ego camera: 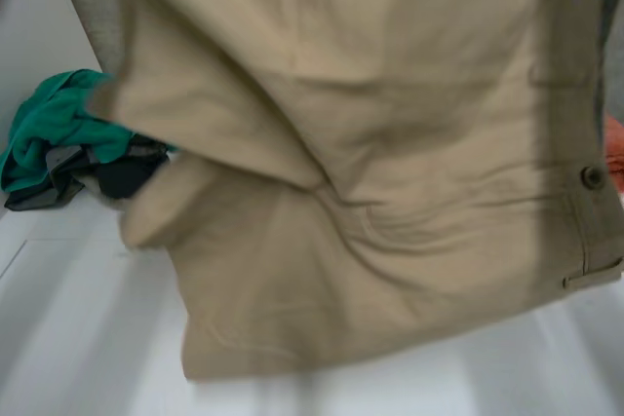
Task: Fold the laundry.
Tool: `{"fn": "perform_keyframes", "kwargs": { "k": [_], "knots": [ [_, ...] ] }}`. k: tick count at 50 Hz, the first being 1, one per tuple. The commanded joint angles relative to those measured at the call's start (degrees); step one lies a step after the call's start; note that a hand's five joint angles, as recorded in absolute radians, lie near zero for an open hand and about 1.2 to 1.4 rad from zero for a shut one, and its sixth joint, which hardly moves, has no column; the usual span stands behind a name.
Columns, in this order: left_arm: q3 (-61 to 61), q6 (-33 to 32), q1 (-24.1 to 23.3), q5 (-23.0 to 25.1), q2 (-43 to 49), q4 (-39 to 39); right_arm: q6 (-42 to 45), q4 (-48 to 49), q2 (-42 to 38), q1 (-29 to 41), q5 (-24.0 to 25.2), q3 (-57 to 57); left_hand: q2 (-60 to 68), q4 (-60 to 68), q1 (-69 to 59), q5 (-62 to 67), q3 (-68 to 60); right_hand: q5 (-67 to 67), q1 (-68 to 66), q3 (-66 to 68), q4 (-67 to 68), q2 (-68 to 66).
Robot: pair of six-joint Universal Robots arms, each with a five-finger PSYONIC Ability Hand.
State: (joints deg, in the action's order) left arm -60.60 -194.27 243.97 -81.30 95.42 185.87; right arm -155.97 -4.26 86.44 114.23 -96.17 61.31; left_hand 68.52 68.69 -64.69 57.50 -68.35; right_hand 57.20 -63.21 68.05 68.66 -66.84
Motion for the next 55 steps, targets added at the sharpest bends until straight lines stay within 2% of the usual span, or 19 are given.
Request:
{"fn": "perform_keyframes", "kwargs": {
  "k": [1,7,11,13,14,15,16,17,19,21,25,29,32,34,37,42,45,49,55],
  "knots": [
    [1.7,-2.1,0.7,1.2,18.7,0.0,-0.8,1.6,-15.7,-0.8,-0.2,-0.6,11.5,11.3,-15.3,12.5,-11.6,12.8,-16.8,11.9,11.3,-13.2],
    [12.4,-8.8,1.9,0.5,35.3,2.9,-1.6,9.6,-28.4,-0.8,-1.2,-2.9,11.5,11.3,-15.3,12.5,-11.6,12.8,-16.8,11.9,11.3,-13.2],
    [22.1,-10.4,3.4,-0.5,42.6,6.1,-2.3,21.6,-37.1,-0.1,-3.2,-6.6,11.5,11.3,-15.3,12.5,-11.6,12.8,-16.8,11.9,11.3,-13.2],
    [26.7,-10.4,3.8,-0.3,45.7,8.2,-1.5,26.0,-39.6,0.0,-2.6,-7.9,11.5,11.3,-15.3,12.5,-11.6,12.8,-16.8,11.9,11.3,-13.2],
    [27.8,-10.4,4.1,-0.5,46.4,8.8,-1.1,29.7,-42.3,-0.1,-1.4,-10.0,8.5,8.3,-12.3,9.5,-8.7,-14.3,10.3,-15.1,-15.7,13.9],
    [28.4,-10.4,4.1,-0.7,46.9,9.2,-1.1,30.4,-43.6,-0.2,-0.9,-11.2,-4.9,-5.0,1.0,-3.8,4.7,-38.2,34.2,-39.1,-39.7,37.8],
    [30.2,-10.4,4.2,-1.2,47.7,9.9,-0.8,30.7,-44.9,-0.1,-0.2,-12.8,-48.8,-49.0,44.9,-47.8,48.6,-57.2,53.2,-58.1,-58.7,56.8],
    [30.5,-10.4,4.2,-1.3,48.0,10.3,-0.6,30.2,-46.2,-0.1,0.4,-14.4,-58.5,-58.7,54.7,-57.5,58.4,-57.2,53.2,-58.1,-58.7,56.8],
    [30.7,-10.4,4.2,-1.6,48.1,10.8,-0.4,25.8,-48.0,-0.2,1.3,-18.4,-56.0,-56.1,52.1,-54.9,55.8,-57.2,53.2,-58.1,-58.7,56.8],
    [30.6,-10.4,4.2,-2.3,47.8,11.1,-0.4,23.5,-47.9,-0.6,1.5,-19.1,-58.5,-58.7,54.7,-57.5,58.4,-57.2,53.2,-58.1,-58.7,56.8],
    [27.6,-10.4,4.1,-5.3,45.7,11.0,-0.4,16.8,-45.0,-0.9,2.9,-19.0,-58.5,-58.7,54.7,-57.5,58.4,-57.2,53.2,-58.1,-58.7,56.8],
    [19.1,-10.7,3.6,-8.9,40.1,11.3,0.0,9.0,-37.3,-2.9,8.3,-12.3,-58.5,-58.7,54.7,-57.5,58.4,-57.2,53.2,-58.1,-58.7,56.8],
    [10.6,-10.5,3.2,-10.9,33.6,10.8,0.8,6.6,-33.9,-5.1,12.2,-7.6,-58.5,-58.7,54.7,-57.5,58.4,-57.2,53.2,-58.1,-58.7,56.8],
    [6.6,-10.4,2.6,-11.7,30.5,10.4,3.6,4.7,-31.0,-7.0,17.7,-2.6,-58.5,-58.7,54.7,-57.5,58.4,-57.2,53.2,-58.1,-58.7,56.8],
    [-3.0,-10.4,-0.6,-14.6,24.1,8.0,8.2,2.1,-28.0,-9.7,23.3,3.3,-58.3,-58.5,54.5,-57.3,58.1,-57.2,53.2,-58.1,-58.7,56.8],
    [-18.5,-10.1,-8.3,-20.2,14.8,-0.4,15.2,-5.0,-25.6,-15.0,28.0,10.1,-53.4,-53.6,49.6,-52.4,53.3,-57.2,53.2,-58.1,-58.7,56.8],
    [-24.4,-8.9,-11.2,-20.8,12.0,-3.5,20.9,-9.8,-25.6,-17.5,30.3,14.3,-50.3,-50.4,46.4,-49.2,50.1,-50.9,46.9,-51.8,-52.4,50.5],
    [-32.3,-4.0,-17.2,-20.8,9.2,-6.8,27.2,-12.4,-25.7,-19.4,33.4,18.6,-42.7,-42.9,38.9,-41.7,42.5,-44.0,40.0,-44.9,-45.5,43.6],
    [-37.6,2.9,-21.2,-20.7,9.7,-7.5,29.0,-12.1,-27.1,-21.2,36.6,20.9,-40.5,-40.6,36.6,-39.5,40.3,-37.9,34.0,-38.8,-39.4,37.6]
  ]
}}
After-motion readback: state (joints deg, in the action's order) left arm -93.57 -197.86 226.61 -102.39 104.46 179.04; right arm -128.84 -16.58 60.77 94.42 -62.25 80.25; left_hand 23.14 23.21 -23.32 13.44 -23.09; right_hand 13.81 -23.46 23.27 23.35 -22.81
